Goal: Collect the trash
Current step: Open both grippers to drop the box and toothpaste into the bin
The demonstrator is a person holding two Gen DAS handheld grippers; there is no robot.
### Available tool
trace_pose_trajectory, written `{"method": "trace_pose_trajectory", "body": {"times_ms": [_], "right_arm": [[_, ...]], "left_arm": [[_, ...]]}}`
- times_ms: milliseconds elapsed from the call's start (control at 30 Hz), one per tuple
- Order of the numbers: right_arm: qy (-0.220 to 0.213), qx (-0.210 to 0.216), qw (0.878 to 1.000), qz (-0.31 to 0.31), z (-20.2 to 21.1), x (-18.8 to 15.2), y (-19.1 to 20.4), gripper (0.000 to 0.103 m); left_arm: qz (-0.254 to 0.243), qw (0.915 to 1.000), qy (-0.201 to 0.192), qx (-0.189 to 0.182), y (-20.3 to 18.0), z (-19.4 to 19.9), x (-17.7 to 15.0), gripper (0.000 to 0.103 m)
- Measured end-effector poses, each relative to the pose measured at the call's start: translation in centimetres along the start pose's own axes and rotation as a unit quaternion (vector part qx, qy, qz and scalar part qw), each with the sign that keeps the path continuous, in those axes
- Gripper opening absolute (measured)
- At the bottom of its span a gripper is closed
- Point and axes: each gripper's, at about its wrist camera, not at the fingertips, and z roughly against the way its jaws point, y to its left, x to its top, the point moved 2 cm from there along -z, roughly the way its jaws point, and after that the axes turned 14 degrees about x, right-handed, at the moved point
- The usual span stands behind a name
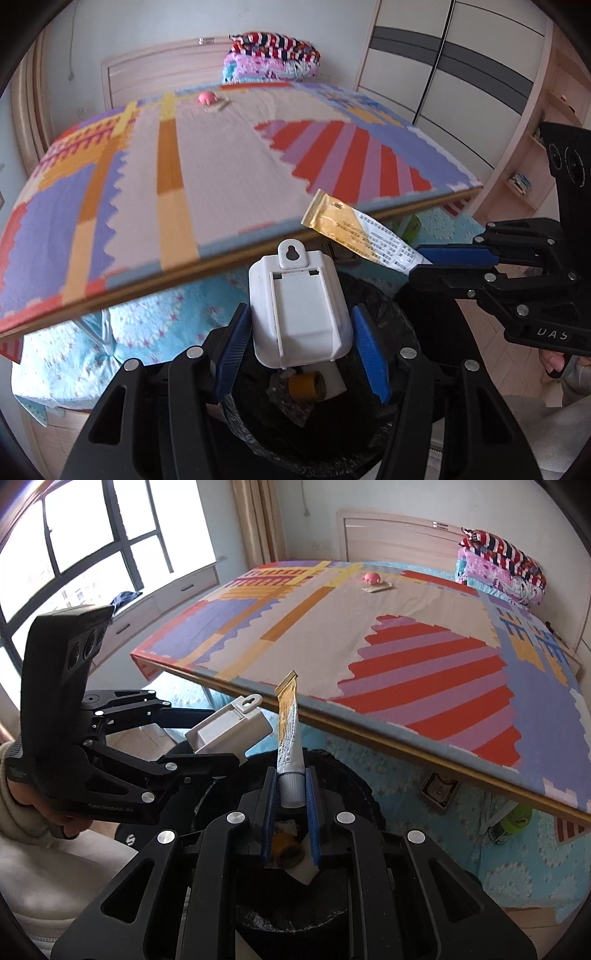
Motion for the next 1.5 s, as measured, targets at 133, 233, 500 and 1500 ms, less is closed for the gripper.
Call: {"method": "trace_pose_trajectory", "body": {"times_ms": [133,233,500,1500], "right_arm": [[0.016,-0.002,1.0,-0.001,-0.8,-0.8,-0.1,0.016],[0.026,0.001,1.0,-0.009,-1.5,-1.5,-0.4,0.016],[0.069,-0.005,0.997,-0.036,-4.6,-3.8,-1.7,0.016],[0.083,0.007,0.995,-0.06,-6.1,-4.3,-2.7,0.027]], "left_arm": [[-0.008,0.9995,0.03,-0.003,-0.9,-1.8,-1.4,0.055],[-0.007,0.9984,0.054,-0.01,-1.2,-3.3,-2.2,0.055],[-0.002,0.9949,0.099,-0.018,-1.3,-6.4,-3.8,0.055],[0.009,0.9962,0.085,-0.019,0.7,-4.5,-2.6,0.056]]}}
